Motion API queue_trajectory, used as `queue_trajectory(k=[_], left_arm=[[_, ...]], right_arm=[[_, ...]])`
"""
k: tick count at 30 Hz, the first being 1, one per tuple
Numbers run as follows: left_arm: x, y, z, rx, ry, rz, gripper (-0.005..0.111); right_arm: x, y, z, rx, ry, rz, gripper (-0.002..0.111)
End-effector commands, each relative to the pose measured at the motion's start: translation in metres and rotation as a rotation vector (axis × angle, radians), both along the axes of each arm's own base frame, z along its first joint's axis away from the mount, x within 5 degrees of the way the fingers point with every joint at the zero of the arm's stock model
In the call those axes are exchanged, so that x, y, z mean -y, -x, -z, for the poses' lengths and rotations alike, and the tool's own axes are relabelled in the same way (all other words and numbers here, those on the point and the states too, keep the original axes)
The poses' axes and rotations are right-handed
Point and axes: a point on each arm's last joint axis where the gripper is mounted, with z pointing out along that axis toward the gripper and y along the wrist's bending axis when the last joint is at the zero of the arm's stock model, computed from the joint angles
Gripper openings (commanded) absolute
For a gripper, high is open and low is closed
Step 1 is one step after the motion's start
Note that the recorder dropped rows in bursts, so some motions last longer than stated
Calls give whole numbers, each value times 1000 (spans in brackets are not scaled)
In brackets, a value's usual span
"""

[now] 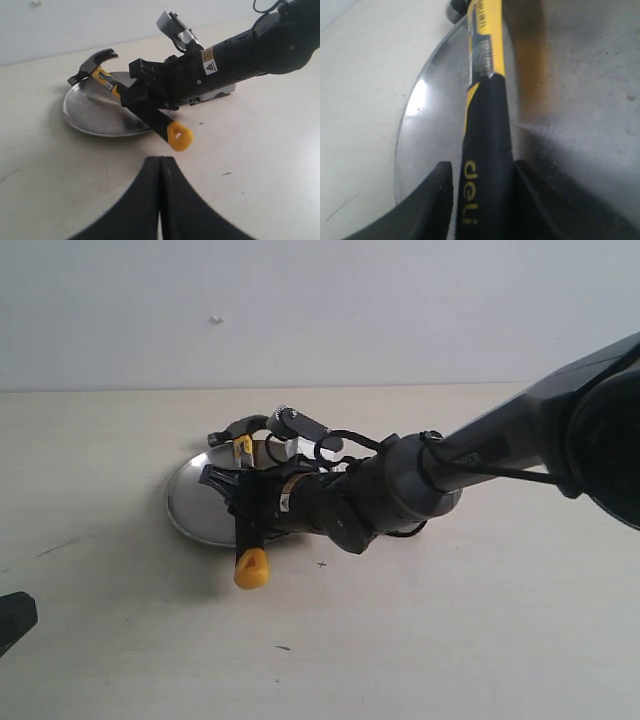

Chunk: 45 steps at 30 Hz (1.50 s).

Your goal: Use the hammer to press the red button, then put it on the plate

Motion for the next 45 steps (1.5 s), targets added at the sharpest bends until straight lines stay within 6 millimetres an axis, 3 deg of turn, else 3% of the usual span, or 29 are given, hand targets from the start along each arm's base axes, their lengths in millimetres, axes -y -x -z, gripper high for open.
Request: queue_trajectory(k=[1, 8, 12, 19, 21, 25, 27, 32, 37, 40, 45], left_arm=[[0, 0, -1, 3, 14, -6, 0], [0, 0, -1, 3, 14, -6, 0], [0, 0, -1, 3, 14, -6, 0], [0, 0, -1, 3, 14, -6, 0], [0, 0, -1, 3, 14, -6, 0], [0, 0, -1, 3, 14, -6, 0], [0, 0, -1, 3, 14, -6, 0], [0, 0, -1, 3, 14, -6, 0], [0, 0, -1, 3, 14, -6, 0], [0, 0, -1, 3, 14, -6, 0], [0, 0, -1, 3, 14, -6, 0]], right_arm=[[-2, 0, -6, 16, 3, -11, 41], [17, -5, -32, -12, 93, -7, 41], [20, -1, -68, 41, 160, -66, 37], [34, 19, -135, 118, 268, -143, 1], [41, 29, -151, 153, 298, -165, 0], [63, 68, -175, 236, 333, -208, 0], [75, 89, -179, 270, 336, -222, 0], [113, 161, -194, 393, 331, -251, 0], [155, 221, -186, 225, 428, -247, 0], [171, 243, -191, 171, 456, -234, 0], [186, 266, -207, 224, 423, -205, 0]])
